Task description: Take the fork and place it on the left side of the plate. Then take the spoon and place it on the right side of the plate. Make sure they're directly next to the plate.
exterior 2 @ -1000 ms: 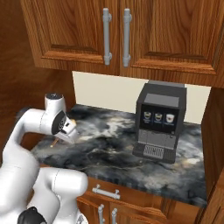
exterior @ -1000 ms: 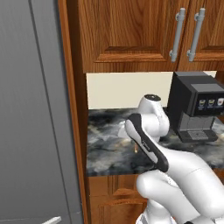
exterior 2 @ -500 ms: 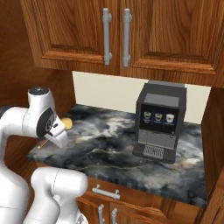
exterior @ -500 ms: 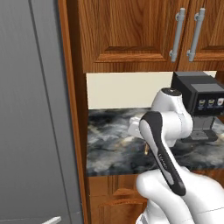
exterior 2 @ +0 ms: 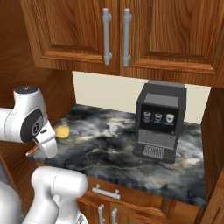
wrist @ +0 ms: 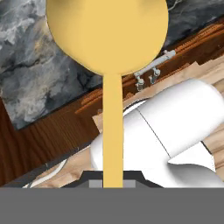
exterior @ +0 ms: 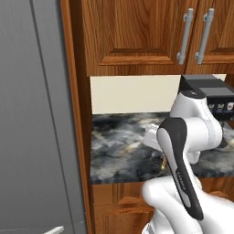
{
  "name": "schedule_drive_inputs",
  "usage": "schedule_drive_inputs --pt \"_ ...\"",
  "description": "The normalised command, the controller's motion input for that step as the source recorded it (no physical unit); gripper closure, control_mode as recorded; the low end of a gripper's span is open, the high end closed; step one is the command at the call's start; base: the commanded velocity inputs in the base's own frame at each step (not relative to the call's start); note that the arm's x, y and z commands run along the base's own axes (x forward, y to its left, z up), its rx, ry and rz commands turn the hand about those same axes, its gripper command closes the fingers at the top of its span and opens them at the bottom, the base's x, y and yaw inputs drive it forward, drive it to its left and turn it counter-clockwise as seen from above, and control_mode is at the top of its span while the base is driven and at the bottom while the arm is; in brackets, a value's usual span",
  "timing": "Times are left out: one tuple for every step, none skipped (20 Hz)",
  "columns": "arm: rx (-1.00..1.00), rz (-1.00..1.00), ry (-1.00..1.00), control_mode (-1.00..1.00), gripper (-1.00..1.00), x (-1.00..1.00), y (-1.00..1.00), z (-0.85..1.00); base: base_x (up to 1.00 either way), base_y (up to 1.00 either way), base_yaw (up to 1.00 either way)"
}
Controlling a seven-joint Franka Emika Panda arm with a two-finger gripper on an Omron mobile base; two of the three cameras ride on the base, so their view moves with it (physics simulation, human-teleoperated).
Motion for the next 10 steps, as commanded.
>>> schedule_drive_inputs --pt "-0.01 -0.09 0.02 -1.0 1.0 -0.33 0.0 -0.14 0.0 0.0 0.0" --pt "0.0 0.0 0.0 1.0 1.0 0.0 0.0 0.0 -0.26 0.0 -0.02" --pt "0.0 0.0 0.0 1.0 1.0 0.0 0.0 0.0 0.0 0.29 0.04" --pt "0.0 0.0 0.0 1.0 1.0 0.0 0.0 0.0 -0.05 0.19 0.02" --pt "0.0 0.0 0.0 1.0 1.0 0.0 0.0 0.0 -0.23 0.42 0.07" --pt "0.0 0.0 0.0 1.0 1.0 0.0 0.0 0.0 -0.33 0.42 0.05" --pt "0.0 0.0 0.0 1.0 1.0 0.0 0.0 0.0 -0.57 0.45 0.0" --pt "0.0 0.0 0.0 1.0 1.0 0.0 0.0 0.0 -0.75 0.41 0.0" --pt "0.0 0.0 0.0 1.0 1.0 0.0 0.0 0.0 -0.88 0.37 -0.07" --pt "0.0 0.0 0.0 1.0 1.0 0.0 0.0 0.0 -0.94 0.28 -0.15"
